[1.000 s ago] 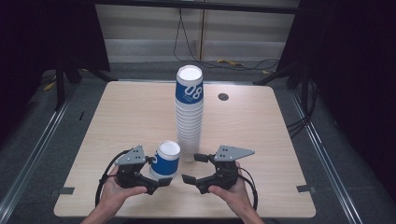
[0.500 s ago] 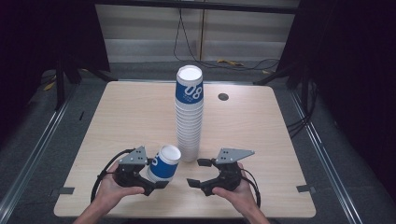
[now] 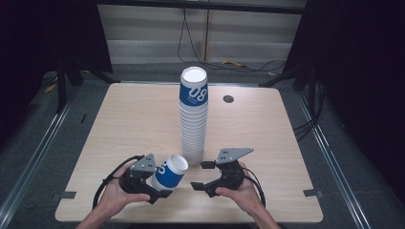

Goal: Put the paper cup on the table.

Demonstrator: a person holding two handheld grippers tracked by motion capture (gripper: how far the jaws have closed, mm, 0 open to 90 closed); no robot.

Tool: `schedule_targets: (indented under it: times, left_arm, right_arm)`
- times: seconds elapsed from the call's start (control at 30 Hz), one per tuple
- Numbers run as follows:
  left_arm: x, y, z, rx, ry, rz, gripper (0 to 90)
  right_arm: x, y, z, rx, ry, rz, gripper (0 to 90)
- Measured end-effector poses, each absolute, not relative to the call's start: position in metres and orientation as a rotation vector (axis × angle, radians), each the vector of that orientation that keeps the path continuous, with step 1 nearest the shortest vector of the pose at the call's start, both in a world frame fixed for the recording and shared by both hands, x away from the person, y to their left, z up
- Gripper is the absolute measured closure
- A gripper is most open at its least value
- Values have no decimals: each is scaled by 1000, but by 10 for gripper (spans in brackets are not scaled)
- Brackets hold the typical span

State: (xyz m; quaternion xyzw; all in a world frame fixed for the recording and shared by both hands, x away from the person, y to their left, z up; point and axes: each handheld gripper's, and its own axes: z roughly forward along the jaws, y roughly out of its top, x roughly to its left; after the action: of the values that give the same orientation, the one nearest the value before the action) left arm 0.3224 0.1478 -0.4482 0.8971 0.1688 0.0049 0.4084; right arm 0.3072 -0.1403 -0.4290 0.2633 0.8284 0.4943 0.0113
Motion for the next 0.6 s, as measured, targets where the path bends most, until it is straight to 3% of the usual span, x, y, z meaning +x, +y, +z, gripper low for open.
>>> schedule_targets:
  times: [0.6]
  left_arm:
    - [306, 138, -440, 2334, 360, 49, 174]
  right_arm:
    - [305, -121, -422, 660, 2755, 1368, 174]
